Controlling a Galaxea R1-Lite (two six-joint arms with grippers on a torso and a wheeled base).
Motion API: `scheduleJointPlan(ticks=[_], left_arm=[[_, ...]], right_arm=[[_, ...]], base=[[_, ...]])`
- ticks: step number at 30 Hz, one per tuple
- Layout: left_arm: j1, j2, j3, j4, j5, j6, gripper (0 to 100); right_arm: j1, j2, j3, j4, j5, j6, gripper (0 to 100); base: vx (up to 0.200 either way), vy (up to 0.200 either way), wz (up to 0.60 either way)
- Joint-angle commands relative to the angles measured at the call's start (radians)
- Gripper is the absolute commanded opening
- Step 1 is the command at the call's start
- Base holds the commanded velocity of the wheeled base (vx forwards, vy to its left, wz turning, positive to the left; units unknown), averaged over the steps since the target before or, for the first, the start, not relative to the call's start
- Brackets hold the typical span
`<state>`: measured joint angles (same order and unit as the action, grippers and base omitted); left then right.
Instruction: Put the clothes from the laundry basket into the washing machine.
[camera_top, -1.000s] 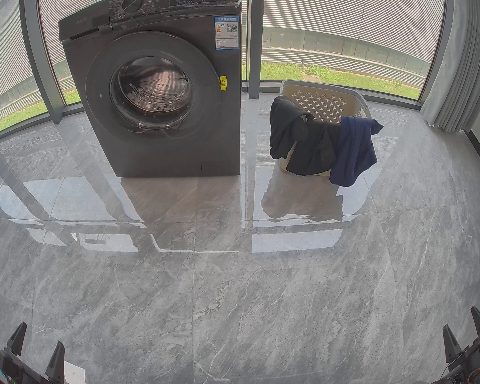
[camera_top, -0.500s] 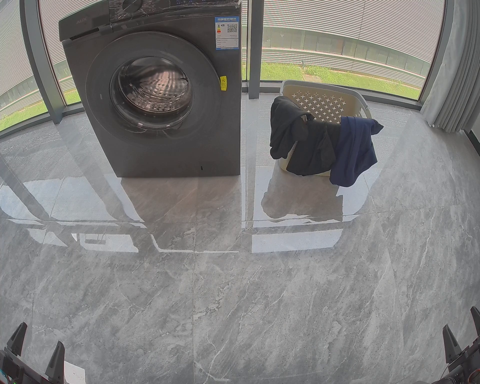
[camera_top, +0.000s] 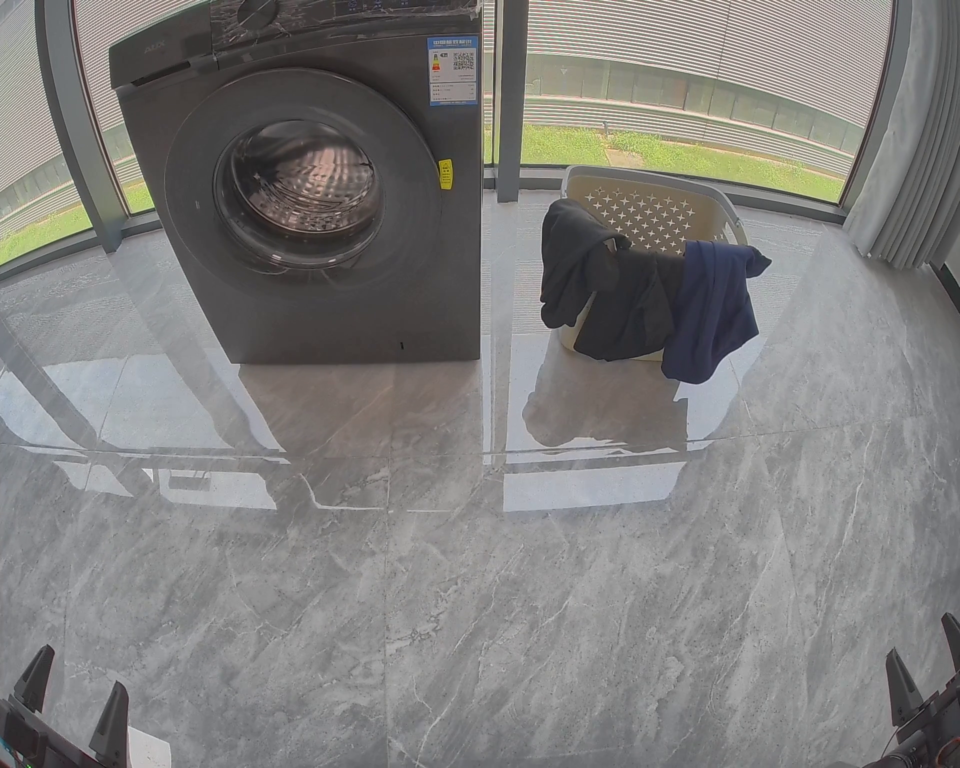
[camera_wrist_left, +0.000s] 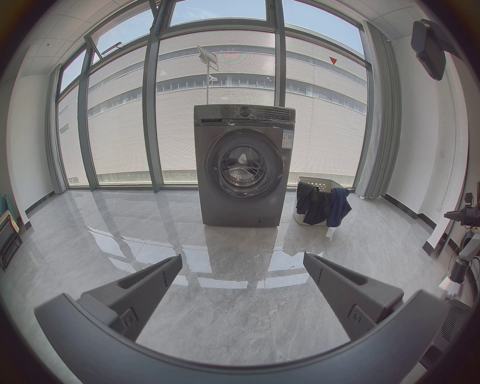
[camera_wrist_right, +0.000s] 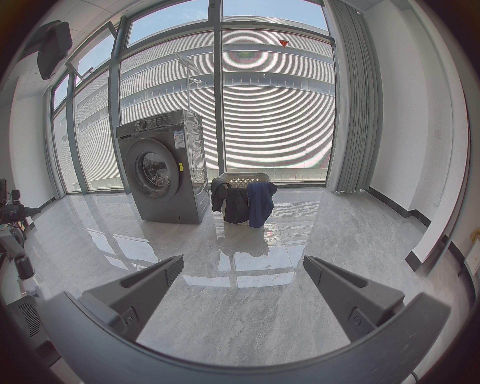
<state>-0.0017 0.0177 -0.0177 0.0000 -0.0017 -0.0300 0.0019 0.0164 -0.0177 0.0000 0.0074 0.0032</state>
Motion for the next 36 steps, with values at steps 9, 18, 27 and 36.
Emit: scheduleJointPlan(ticks=[9, 18, 27, 36], left_arm=[[0.0, -0.016, 0.018, 0.0, 0.0, -0.001, 100], [0.0, -0.016, 0.018, 0.0, 0.0, -0.001, 100], [-0.001, -0.016, 0.018, 0.0, -0.001, -0.002, 100], [-0.001, -0.016, 0.018, 0.0, 0.0, -0.008, 100]], right_arm=[[0.001, -0.007, 0.016, 0.0, 0.005, -0.002, 100], [0.001, -0.007, 0.016, 0.002, 0.008, -0.002, 100], [0.001, -0.007, 0.016, 0.005, 0.008, -0.003, 100], [0.001, -0.007, 0.016, 0.002, 0.008, -0.003, 100]], base=[[0.067, 0.0, 0.0], [0.0, 0.0, 0.0], [0.2, 0.0, 0.0], [0.2, 0.0, 0.0]])
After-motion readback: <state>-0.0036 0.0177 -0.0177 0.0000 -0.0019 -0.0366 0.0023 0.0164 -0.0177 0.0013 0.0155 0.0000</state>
